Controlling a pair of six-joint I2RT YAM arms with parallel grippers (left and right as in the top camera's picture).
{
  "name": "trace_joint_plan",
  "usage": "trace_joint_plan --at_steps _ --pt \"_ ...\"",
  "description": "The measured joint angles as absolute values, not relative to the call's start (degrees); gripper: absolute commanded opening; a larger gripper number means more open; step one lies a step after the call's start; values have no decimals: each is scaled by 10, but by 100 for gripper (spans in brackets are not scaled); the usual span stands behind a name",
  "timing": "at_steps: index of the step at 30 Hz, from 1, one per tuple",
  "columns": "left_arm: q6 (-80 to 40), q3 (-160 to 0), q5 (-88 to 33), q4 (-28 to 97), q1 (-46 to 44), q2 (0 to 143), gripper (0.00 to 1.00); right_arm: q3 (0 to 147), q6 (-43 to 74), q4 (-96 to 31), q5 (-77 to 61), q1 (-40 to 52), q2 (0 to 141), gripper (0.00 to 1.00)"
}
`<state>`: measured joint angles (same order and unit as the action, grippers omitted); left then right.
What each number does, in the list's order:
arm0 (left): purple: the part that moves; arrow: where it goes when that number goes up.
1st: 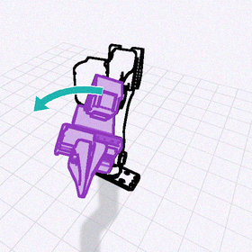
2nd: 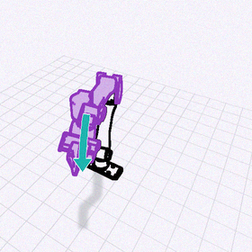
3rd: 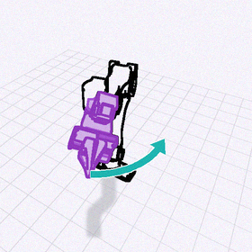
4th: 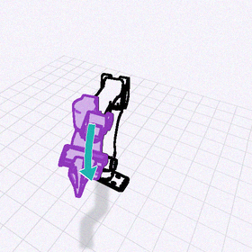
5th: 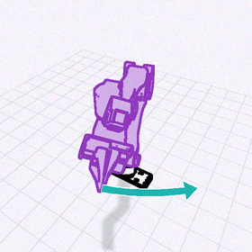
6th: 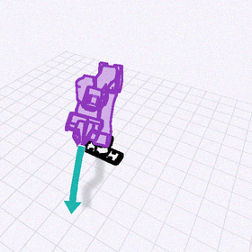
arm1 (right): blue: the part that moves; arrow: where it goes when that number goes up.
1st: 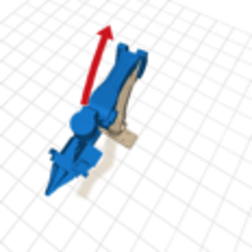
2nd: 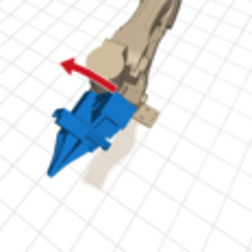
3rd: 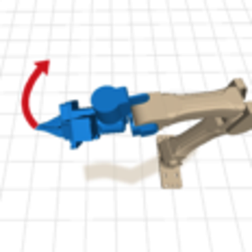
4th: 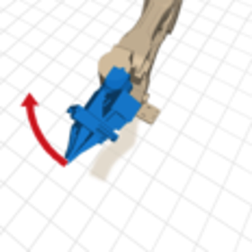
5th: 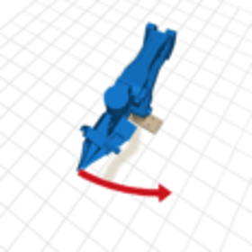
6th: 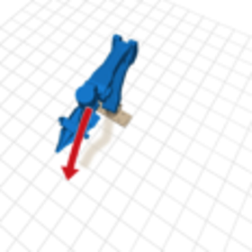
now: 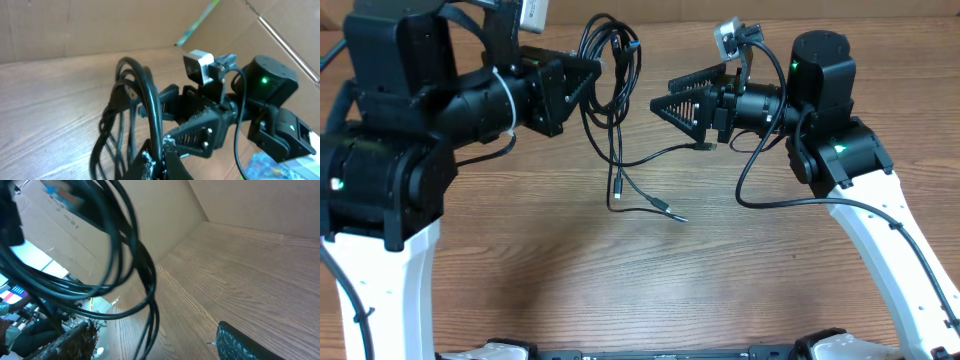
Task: Untangle cables
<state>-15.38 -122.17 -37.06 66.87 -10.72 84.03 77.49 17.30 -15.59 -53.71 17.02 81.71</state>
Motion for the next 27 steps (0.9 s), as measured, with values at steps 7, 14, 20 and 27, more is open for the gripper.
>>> trace_joint_plan --at_steps 7,14,20,27 --pt "-173 -1151 -403 553 -107 840 5 775 187 -169 -528 170 817 74" --pt "-188 -1107 -429 488 -107 840 5 775 206 -189 -479 170 817 76" --pt "-208 -1101 -470 440 -107 840 5 774 256 -160 -428 170 817 76" --pt "-255 -1101 -485 419 -107 840 5 774 330 -123 -407 171 819 69"
